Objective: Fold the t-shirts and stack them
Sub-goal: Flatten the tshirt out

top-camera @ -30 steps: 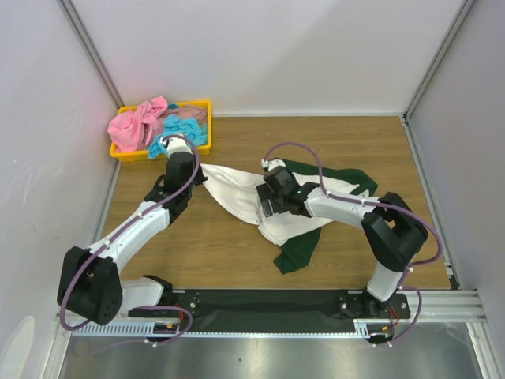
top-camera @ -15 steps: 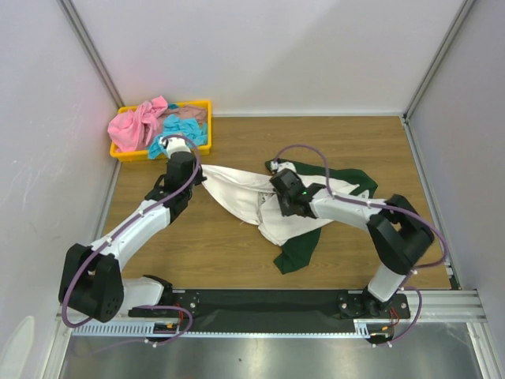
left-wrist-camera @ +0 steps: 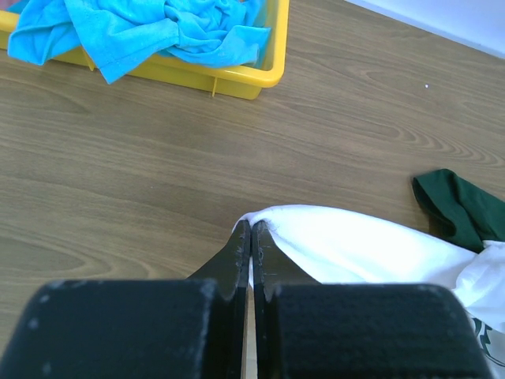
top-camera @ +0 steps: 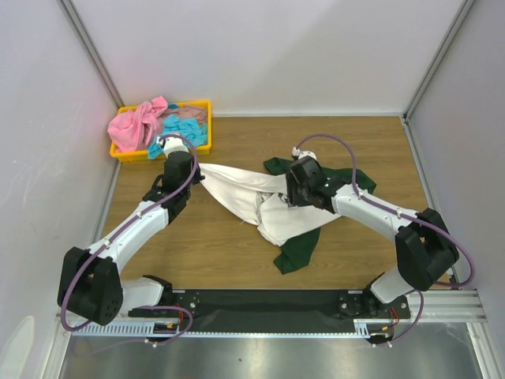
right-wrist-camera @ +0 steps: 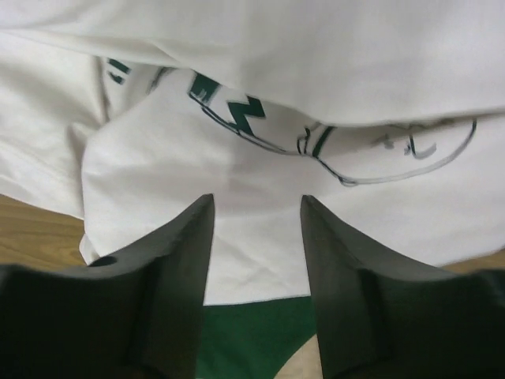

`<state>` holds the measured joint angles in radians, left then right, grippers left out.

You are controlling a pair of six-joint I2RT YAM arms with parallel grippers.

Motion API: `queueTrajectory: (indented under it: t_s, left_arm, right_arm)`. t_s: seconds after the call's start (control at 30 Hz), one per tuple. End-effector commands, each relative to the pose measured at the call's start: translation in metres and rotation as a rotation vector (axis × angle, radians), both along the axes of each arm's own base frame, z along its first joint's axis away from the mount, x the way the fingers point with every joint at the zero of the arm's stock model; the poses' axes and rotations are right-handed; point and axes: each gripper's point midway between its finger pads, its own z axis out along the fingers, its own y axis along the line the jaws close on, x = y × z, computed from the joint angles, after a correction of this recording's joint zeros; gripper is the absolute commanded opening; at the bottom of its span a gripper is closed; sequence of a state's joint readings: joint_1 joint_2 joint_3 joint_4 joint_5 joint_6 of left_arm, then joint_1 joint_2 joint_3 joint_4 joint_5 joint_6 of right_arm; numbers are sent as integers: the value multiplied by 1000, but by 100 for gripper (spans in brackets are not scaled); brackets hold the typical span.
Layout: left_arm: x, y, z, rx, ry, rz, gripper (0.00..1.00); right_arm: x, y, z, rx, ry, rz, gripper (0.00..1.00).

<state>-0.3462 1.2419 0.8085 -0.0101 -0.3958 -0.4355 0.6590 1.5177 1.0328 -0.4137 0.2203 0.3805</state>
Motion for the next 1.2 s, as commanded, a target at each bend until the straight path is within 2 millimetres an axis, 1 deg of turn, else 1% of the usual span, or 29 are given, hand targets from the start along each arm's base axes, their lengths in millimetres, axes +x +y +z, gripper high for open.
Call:
queueTrajectory:
  t_s: [0.0,0.07,0.1,0.13,0.17,0.2,0.23,0.27,0.33,0.37,0.4,0.43,0.47,0.53,0.63,0.67,0.7,0.73,0.77,0.8,0.87,0.9,0.97,1.0,1.03,1.07,1.1,1.13,1.17]
  left_arm:
    - [7,4,27,-11,-79,13,0]
    - [7,4,25,-12,-77,14,0]
    - [7,4,21,-9,-68,14,0]
    - [7,4,22,-7,-67,15,0]
    - [7,5,19,-4,-62,19,0]
    - [6,6,18,-2,-59,22,0]
    - [5,8,18,0,-63,28,0]
    - [4,9,16,3,-59,32,0]
    - [1,10,13,6,-46,38,0]
    - [0,11,11,0,-41,43,0]
    - [-1,11,8,-4,-36,47,0]
    - [-6,13,1,1,-7,51,0]
    - [-9,13,-2,-14,1,58,0]
    - [-19,15,-16,-22,39,67,0]
    - [-39,17,-32,-79,72,84,0]
    - [-45,16,-31,-103,64,78,0]
    - [-55,17,-44,-115,87,79,0]
    - [-61,18,-50,-127,101,83,0]
    - [-67,17,-55,-161,110,98,0]
    - [-79,19,-65,-176,134,100,0]
    - [-90,19,-77,-219,162,121,0]
    - [-100,19,-90,-222,198,119,0]
    - [-109,19,-102,-232,237,126,0]
    - [-117,23,-115,-217,279,139,0]
    - [-120,25,-120,-216,294,156,0]
    - [-123,27,-126,-213,313,171,0]
    - [-130,29,-136,-209,342,184,0]
    - [-131,28,-140,-223,352,196,0]
    - [-133,27,-144,-229,362,196,0]
  right_arm:
    - [15,34,25,99,-39,66,57]
    - [23,44,31,111,-59,82,68]
    - [24,48,24,92,-49,85,75]
    - [24,49,20,79,-37,82,77]
    - [28,51,22,77,-40,76,78]
    - [31,48,18,56,-39,50,80]
    - [34,43,11,38,-24,24,81]
    - [37,40,10,33,-20,5,82]
    - [48,30,15,57,-16,-34,82]
    - [52,29,19,83,-18,-37,82]
    - [54,37,25,140,-21,-11,82]
    - [58,37,30,169,-36,-11,82]
    - [60,40,38,188,-59,-1,82]
    - [69,37,47,176,-100,-17,82]
    - [89,6,46,118,-125,-149,83]
    - [101,-19,45,121,-121,-230,83]
    - [105,-29,42,151,-106,-287,83]
    - [111,-43,40,171,-97,-340,83]
    - [118,-68,33,188,-83,-405,82]
    - [124,-73,37,243,-93,-430,82]
    - [128,-88,30,254,-96,-466,82]
    - [132,-98,31,243,-116,-493,82]
    - [137,-102,25,214,-127,-497,82]
    - [141,-102,27,212,-140,-492,82]
    - [145,-101,21,199,-137,-478,82]
    - [148,-98,20,198,-142,-456,82]
    - [153,-89,22,213,-155,-421,82]
    - [155,-86,15,186,-150,-393,82]
    - [158,-84,12,178,-149,-378,82]
